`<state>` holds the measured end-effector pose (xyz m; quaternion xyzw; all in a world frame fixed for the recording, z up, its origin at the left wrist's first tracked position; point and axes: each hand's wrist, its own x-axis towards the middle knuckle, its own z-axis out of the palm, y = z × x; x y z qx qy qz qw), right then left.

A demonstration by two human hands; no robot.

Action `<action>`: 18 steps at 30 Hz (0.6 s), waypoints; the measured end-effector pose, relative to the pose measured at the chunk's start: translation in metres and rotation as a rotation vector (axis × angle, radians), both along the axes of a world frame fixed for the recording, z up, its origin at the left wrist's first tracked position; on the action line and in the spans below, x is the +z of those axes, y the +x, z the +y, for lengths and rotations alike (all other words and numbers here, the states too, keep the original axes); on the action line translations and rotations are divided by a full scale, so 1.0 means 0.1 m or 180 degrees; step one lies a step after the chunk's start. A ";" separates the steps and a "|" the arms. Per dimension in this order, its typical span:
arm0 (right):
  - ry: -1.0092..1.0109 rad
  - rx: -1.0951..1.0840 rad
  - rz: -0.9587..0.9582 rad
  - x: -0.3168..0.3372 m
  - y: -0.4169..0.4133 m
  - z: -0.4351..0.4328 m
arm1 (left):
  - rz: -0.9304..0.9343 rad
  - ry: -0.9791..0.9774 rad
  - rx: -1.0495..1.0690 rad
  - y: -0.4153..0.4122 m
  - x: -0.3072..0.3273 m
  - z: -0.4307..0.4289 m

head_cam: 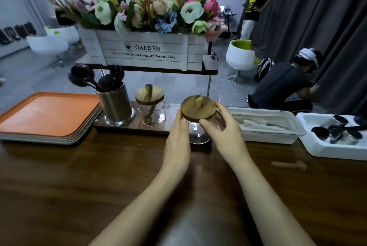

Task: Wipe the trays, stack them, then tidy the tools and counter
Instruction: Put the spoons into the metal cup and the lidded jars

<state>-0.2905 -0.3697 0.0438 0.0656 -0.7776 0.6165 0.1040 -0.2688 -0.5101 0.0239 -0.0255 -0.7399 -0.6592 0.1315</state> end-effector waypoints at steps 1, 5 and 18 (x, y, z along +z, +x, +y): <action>-0.0012 0.0116 0.0015 0.02 0.11 0.07 | -0.0010 -0.0025 0.0064 0.13 -0.02 0.04; 0.0291 0.0323 0.0009 -0.02 0.54 0.35 | 0.0027 0.0037 0.0370 0.69 -0.12 0.32; 0.0566 0.0775 -0.0388 -0.19 1.25 1.39 | 0.0020 -0.0264 0.0324 1.67 -0.33 1.12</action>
